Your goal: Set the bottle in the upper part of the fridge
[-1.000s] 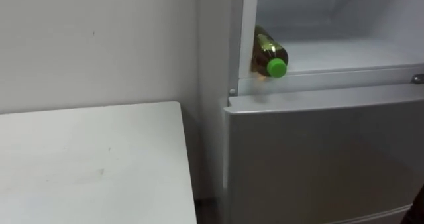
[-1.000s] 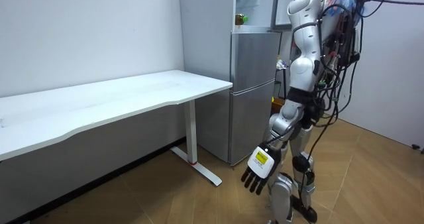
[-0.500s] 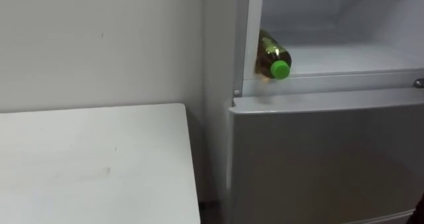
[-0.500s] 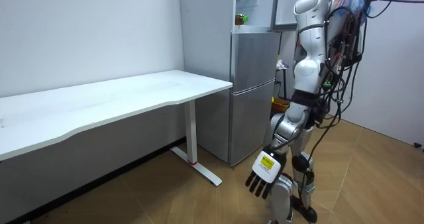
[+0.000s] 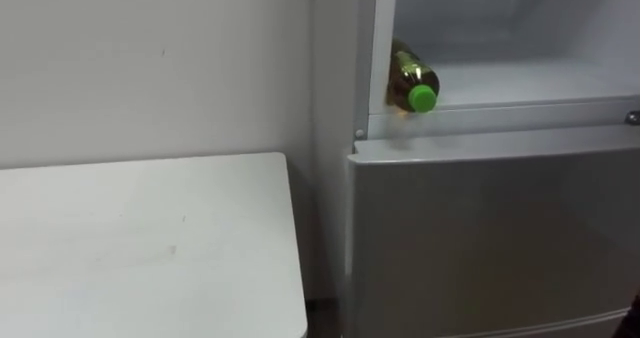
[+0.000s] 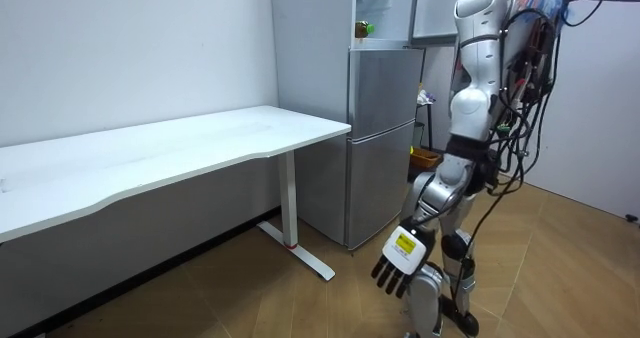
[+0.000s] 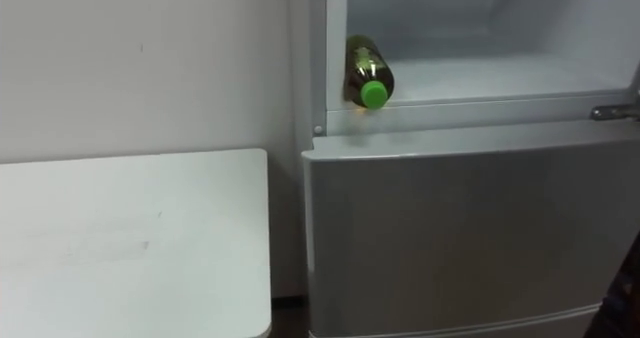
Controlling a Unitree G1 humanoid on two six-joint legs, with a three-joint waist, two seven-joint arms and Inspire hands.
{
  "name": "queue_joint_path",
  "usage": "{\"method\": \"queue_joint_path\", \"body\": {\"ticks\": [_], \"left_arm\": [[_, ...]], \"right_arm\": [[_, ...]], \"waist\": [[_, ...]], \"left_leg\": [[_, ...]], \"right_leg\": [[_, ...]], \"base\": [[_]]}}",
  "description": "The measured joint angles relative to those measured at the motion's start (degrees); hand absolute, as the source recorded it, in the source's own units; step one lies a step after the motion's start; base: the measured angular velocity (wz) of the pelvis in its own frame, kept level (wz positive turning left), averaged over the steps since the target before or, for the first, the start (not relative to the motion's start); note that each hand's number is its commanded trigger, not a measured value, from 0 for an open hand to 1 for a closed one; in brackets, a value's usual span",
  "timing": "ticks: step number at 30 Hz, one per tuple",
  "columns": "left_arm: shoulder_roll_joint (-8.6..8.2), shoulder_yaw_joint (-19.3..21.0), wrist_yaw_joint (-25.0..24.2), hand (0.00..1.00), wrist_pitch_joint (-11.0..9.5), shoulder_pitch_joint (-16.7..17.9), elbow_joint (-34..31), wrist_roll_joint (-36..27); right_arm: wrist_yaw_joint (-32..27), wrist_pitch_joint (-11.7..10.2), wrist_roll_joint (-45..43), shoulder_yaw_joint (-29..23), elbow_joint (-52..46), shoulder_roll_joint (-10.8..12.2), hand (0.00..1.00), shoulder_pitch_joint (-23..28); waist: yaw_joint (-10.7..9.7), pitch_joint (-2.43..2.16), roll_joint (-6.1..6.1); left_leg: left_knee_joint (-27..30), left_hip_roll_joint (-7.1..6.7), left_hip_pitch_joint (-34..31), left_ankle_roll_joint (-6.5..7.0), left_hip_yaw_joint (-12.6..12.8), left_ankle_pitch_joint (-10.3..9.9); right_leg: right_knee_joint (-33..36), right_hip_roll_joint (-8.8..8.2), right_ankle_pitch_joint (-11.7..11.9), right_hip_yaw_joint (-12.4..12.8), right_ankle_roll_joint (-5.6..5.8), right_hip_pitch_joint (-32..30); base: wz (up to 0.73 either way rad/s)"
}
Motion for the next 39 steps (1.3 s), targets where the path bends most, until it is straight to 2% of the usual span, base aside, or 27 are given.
{"method": "queue_joint_path", "body": {"ticks": [4, 9, 14, 19, 21, 24, 27, 30, 31, 34, 37, 39], "left_arm": [[0.08, -0.4, 0.0, 0.0, -0.2, -0.1, -0.1, 0.0], [0.26, -1.9, -0.2, 0.0, -0.8, -0.1, 0.0, 0.1], [0.27, -1.9, -0.5, 0.0, -0.7, -0.1, 0.0, 0.1], [0.3, -2.3, -1.6, 0.0, -0.4, -0.5, -0.1, 0.1], [0.38, -2.3, -1.8, 0.0, 0.1, -0.7, -0.2, 0.1], [0.52, -2.3, -2.8, 0.0, 0.8, -1.1, -0.4, 0.1], [0.75, -2.3, -3.5, 0.0, 1.7, -1.1, -0.4, 0.1], [1.74, -3.4, -3.5, 0.0, 2.3, -1.1, -1.1, 0.5], [2.18, -4.2, -3.5, 0.0, 2.7, -1.1, -1.9, 0.8], [2.46, -5.6, -3.5, 0.0, 3.0, -1.1, -2.7, 1.8], [2.38, -5.6, -3.5, 0.0, 3.9, -1.1, -3.7, 2.9], [2.37, -5.6, -3.5, 0.0, 4.7, -0.9, -4.4, 4.2]], "right_arm": [[2.6, 0.0, -0.2, 3.0, -0.3, 0.0, 0.0, 0.0], [7.0, 0.0, -1.9, 6.8, -0.3, 0.0, 0.0, 0.0], [11.9, 0.0, -4.3, 7.9, -0.3, 0.0, 0.0, 0.0], [15.4, 0.0, -4.9, 8.0, 0.1, -2.3, 0.0, -1.1], [17.2, 0.0, -7.2, 8.0, 0.1, -3.2, 0.0, -1.5], [19.4, 0.5, -11.6, 8.0, 1.5, -3.5, 0.0, -3.8], [21.5, 0.6, -13.9, 8.2, 1.6, -3.5, 0.0, -5.4], [24.0, 0.1, -15.9, 8.8, 1.6, -3.8, 0.0, -8.0], [25.1, 0.0, -17.0, 8.9, 1.6, -4.0, 0.0, -9.2], [27.4, 0.0, -18.5, 9.9, 1.7, -4.2, 0.0, -11.6], [28.7, -0.1, -20.4, 10.1, 1.7, -4.2, 0.0, -11.8], [30.1, -0.1, -20.6, 10.1, 1.8, -4.2, 0.0, -11.8]], "waist": [[0.4, -0.01, 0.02], [2.2, -0.02, 0.17], [3.4, 0.04, 0.35], [4.9, 0.12, 0.18], [5.3, 0.12, 0.09], [5.6, 0.29, -0.26], [5.7, 0.26, -0.73], [5.6, -0.21, -1.42], [5.6, -0.13, -1.89], [5.7, 0.07, -2.32], [6.0, 0.11, -2.33], [5.9, 0.04, -1.76]], "left_leg": [[-0.1, -0.01, 0.2, 0.01, -0.2, 0.0], [-0.1, -0.01, 0.2, 0.01, -0.8, 0.0], [-0.2, 0.0, 0.1, 0.01, -1.1, 0.0], [-0.2, 0.0, 0.1, 0.0, -1.3, 0.0], [-0.3, -0.02, 0.1, -0.01, -1.9, 0.0], [-0.4, -0.01, -0.1, -0.03, -2.4, 0.0], [-0.7, -0.04, 0.0, -0.03, -2.6, 0.0], [-0.7, -0.01, 0.2, -0.03, -3.2, 0.0], [-0.7, 0.0, 0.3, -0.03, -3.5, 0.0], [-0.7, -0.07, 1.0, -0.06, -3.8, 0.0], [-0.7, -0.06, 1.1, -0.11, -4.0, 0.0], [-0.7, -0.02, 1.0, -0.12, -4.3, 0.0]], "right_leg": [[-0.3, 0.03, 0.0, -0.1, -0.03, 0.5], [-1.1, 0.13, 0.2, -0.6, -0.01, 1.2], [-1.2, 0.15, 0.2, -0.9, -0.01, 1.3], [-1.4, 0.15, 0.2, -1.2, -0.02, 1.5], [-2.1, 0.16, 0.2, -1.9, -0.01, 2.2], [-2.3, 0.18, 0.2, -2.4, -0.01, 2.3], [-3.1, 0.25, 0.2, -2.7, -0.01, 2.8], [-3.4, 0.34, 0.2, -3.1, -0.01, 3.4], [-3.6, 0.35, 0.2, -3.6, -0.01, 3.9], [-4.5, 0.35, 0.3, -4.1, 0.1, 5.3], [-5.2, 0.39, 0.6, -4.7, 0.16, 5.9], [-5.2, 0.41, 0.7, -5.1, 0.1, 6.0]], "base": [[0.0], [0.06], [0.02], [0.02], [0.13], [0.07], [0.05], [0.08], [0.13], [0.1], [0.1], [0.08]]}}
